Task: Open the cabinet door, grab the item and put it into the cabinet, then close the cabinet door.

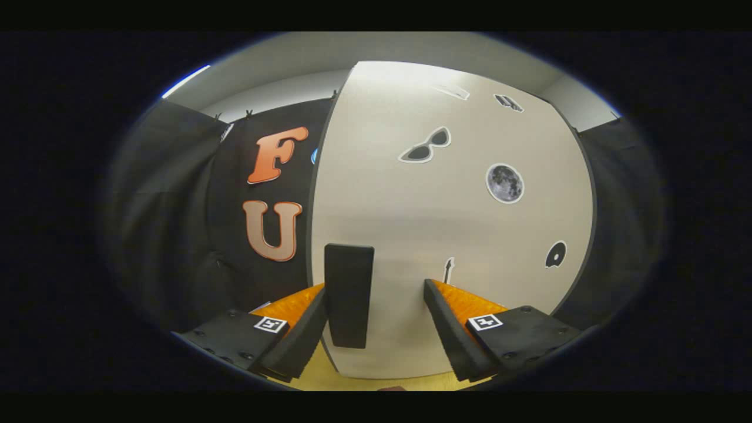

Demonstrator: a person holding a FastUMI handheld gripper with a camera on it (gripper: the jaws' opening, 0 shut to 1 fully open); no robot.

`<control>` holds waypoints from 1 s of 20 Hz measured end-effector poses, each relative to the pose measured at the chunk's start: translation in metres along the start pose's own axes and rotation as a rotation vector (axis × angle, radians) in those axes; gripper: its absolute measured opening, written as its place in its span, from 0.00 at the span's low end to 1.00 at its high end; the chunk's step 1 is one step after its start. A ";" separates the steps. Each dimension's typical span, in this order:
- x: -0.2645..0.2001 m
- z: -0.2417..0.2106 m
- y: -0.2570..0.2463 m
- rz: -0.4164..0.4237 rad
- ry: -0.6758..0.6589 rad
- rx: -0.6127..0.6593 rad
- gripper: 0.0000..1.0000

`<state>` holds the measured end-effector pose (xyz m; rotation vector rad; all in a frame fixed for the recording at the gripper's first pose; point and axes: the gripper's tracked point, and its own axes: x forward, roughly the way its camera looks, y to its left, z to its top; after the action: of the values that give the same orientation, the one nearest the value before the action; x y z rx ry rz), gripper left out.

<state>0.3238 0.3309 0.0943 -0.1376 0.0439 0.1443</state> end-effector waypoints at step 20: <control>-0.028 0.019 0.025 0.067 -0.028 0.025 0.96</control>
<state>0.2928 0.3545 0.1113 -0.1090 0.0223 0.2121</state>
